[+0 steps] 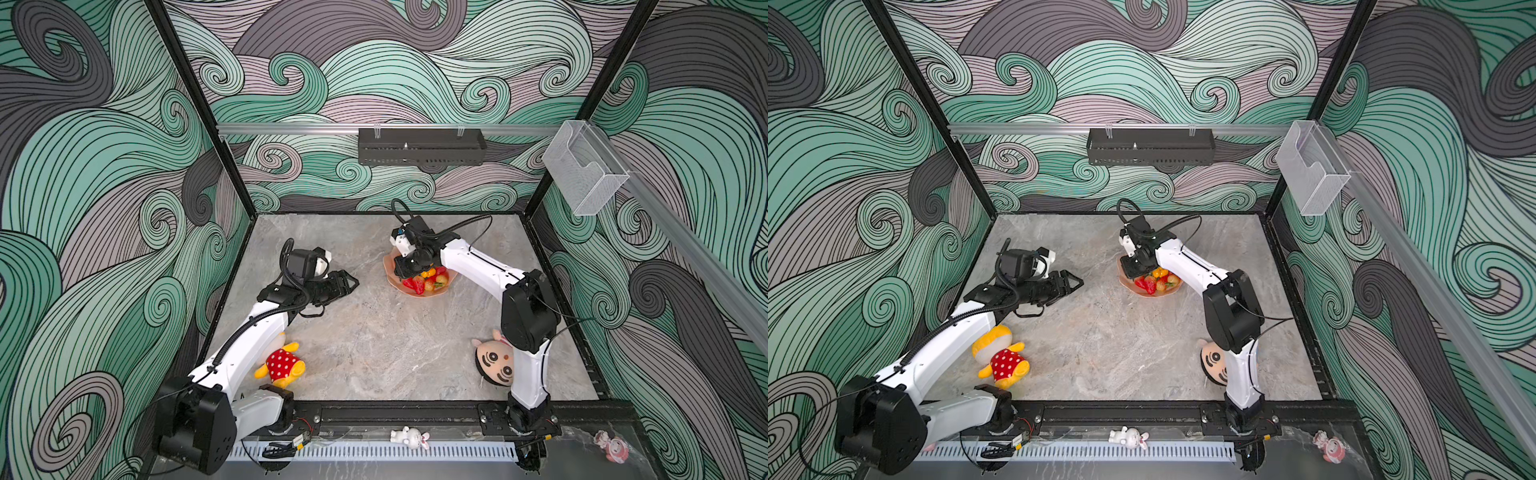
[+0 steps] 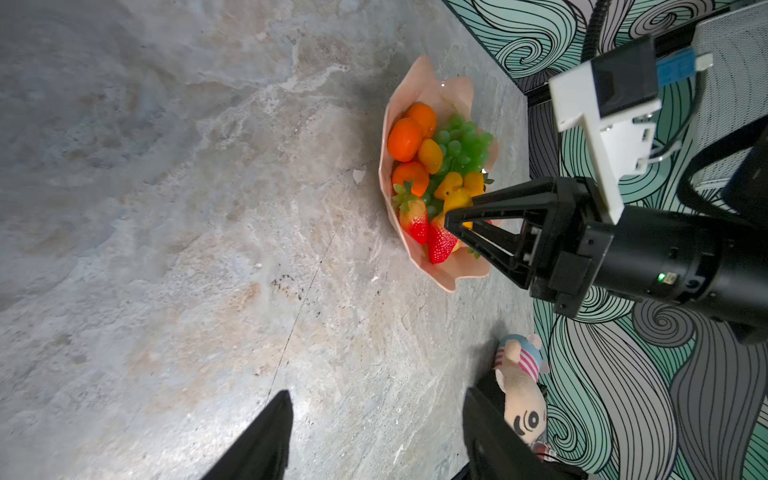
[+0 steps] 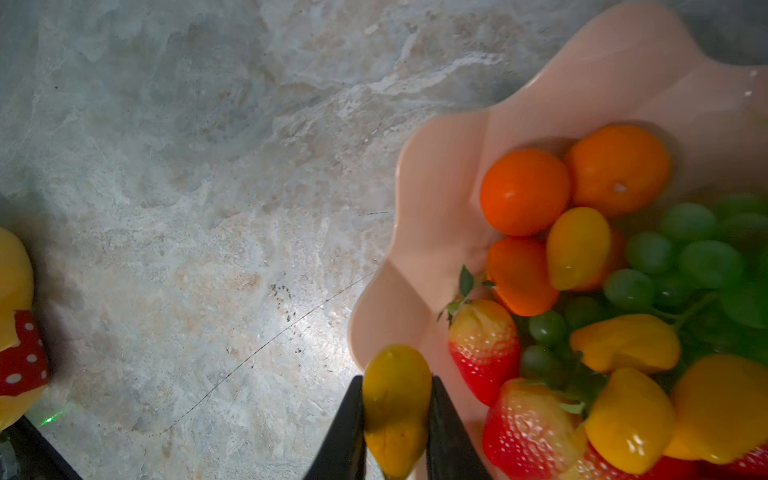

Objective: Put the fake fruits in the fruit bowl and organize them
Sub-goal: 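Lift and carry the kumquat over the pink bowl with the right gripper, then lower the kumquat into the bowl and open the right gripper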

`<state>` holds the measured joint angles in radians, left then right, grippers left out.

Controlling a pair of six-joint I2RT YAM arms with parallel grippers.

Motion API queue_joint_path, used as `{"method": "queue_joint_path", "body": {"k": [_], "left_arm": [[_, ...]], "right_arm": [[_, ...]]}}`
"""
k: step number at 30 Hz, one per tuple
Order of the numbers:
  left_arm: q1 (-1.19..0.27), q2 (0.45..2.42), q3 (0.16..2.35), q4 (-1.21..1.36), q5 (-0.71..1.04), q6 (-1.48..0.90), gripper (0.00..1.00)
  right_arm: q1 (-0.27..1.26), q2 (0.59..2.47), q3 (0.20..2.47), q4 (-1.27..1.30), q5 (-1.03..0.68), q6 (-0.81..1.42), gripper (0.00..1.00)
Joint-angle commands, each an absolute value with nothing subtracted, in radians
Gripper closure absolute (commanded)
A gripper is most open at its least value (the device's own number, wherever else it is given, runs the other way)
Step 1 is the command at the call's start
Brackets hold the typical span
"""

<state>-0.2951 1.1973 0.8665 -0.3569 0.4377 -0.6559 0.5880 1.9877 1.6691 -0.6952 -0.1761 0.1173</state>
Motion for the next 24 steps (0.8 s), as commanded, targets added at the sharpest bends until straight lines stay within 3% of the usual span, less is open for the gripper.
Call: {"method": "queue_joint_path", "body": {"k": [1,12,24], "left_arm": [[-0.331,1.243,0.929,-0.308,0.398,-0.663,0.33],[-0.398,1.395,1.039,-0.287,0.390,-0.645,0.33],[-0.403,1.385,1.017,-0.290,0.370,-0.642,0.33]], "right_arm": [[0.565,1.990,1.711,-0.709,-0.150,0.123,0.79],[0.534,2.132,1.861,-0.818,0.009,0.109,0.79],[0.529,2.198,1.907,-0.853,0.078,0.104,0.79]]}}
